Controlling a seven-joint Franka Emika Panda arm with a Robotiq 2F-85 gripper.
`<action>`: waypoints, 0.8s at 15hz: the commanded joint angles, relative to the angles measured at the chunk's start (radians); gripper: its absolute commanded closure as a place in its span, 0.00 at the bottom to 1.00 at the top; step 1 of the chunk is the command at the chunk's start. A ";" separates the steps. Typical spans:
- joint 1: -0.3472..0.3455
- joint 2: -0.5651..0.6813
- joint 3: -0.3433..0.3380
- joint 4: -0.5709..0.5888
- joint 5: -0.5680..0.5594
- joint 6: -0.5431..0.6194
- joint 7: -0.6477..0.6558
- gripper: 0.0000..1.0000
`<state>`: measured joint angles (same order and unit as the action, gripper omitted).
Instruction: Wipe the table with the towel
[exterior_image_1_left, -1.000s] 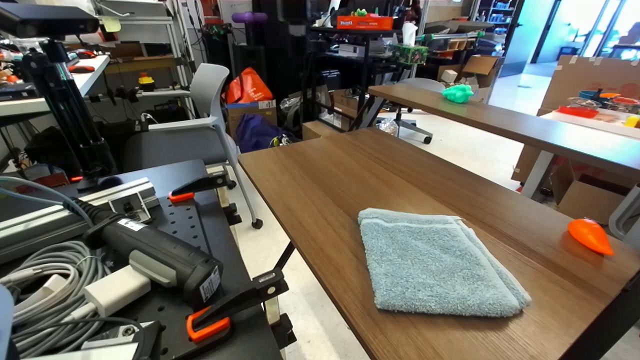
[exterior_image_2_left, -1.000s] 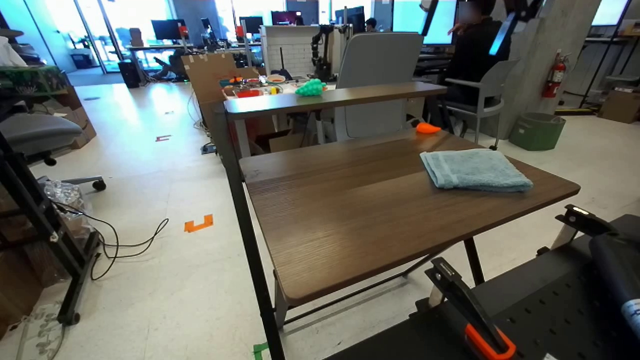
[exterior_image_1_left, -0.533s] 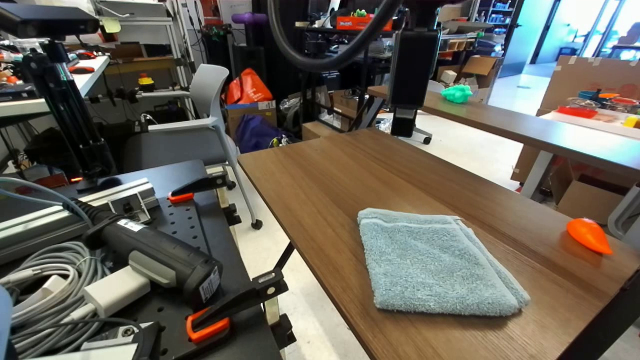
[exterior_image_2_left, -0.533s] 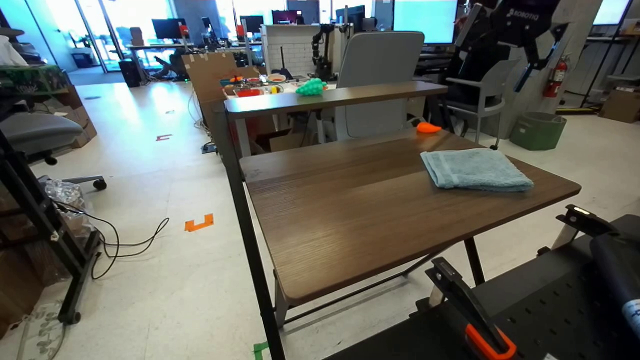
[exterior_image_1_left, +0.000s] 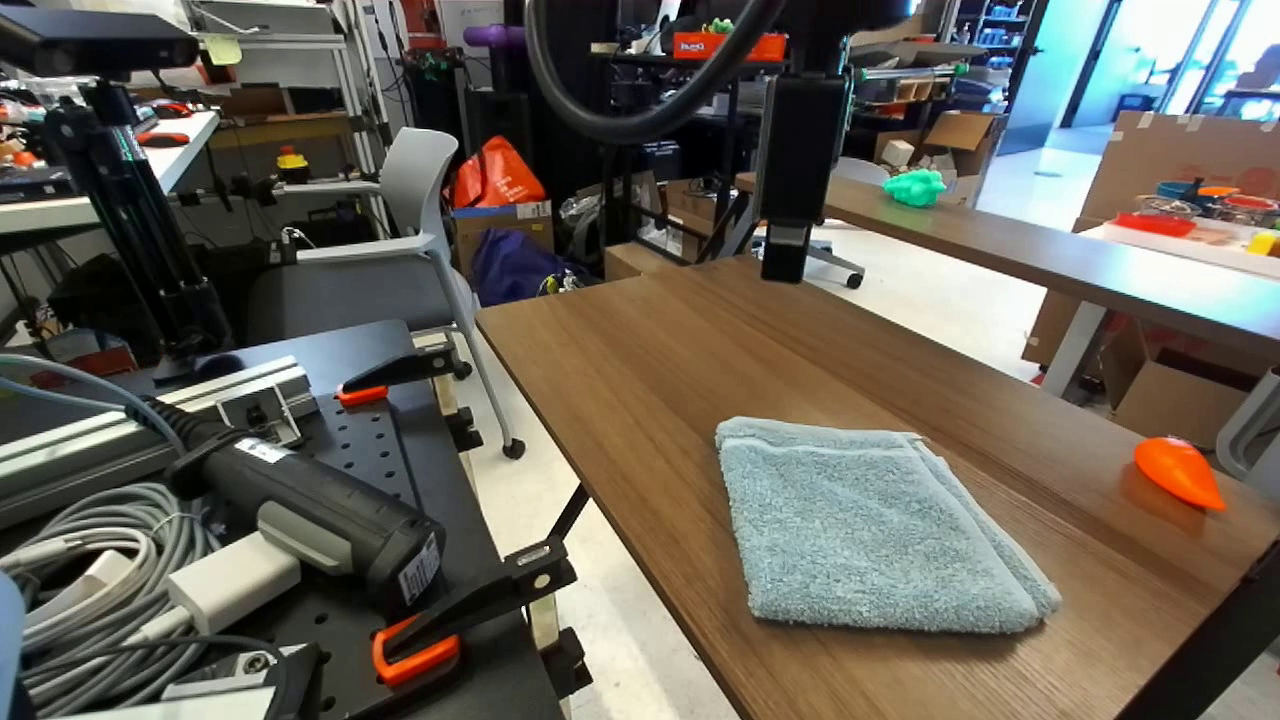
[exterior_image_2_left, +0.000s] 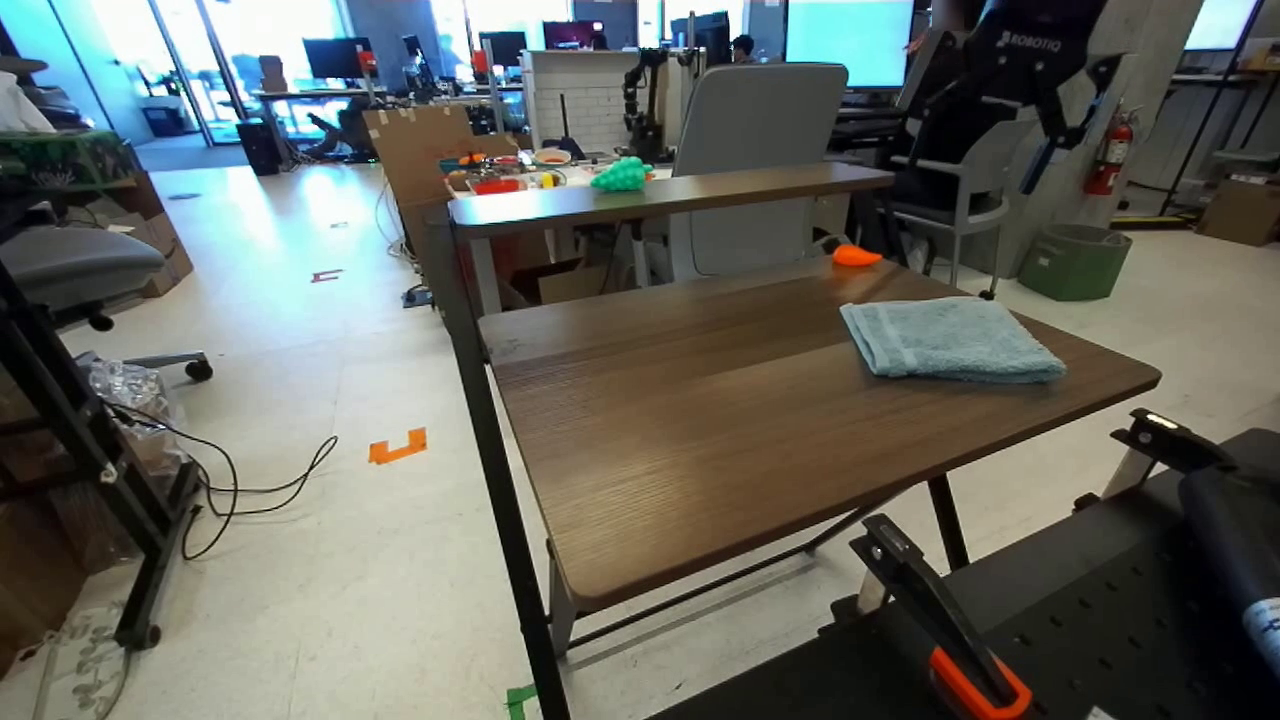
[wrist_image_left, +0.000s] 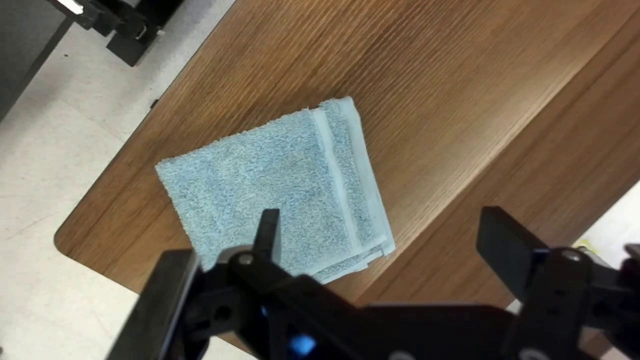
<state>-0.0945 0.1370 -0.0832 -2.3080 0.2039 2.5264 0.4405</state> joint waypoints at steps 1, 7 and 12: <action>0.048 0.158 -0.070 0.098 -0.236 0.016 0.246 0.00; 0.037 0.473 -0.191 0.319 -0.338 0.014 0.394 0.00; 0.016 0.523 -0.191 0.320 -0.256 0.032 0.282 0.00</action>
<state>-0.0999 0.6551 -0.2530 -1.9910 -0.0778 2.5605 0.7408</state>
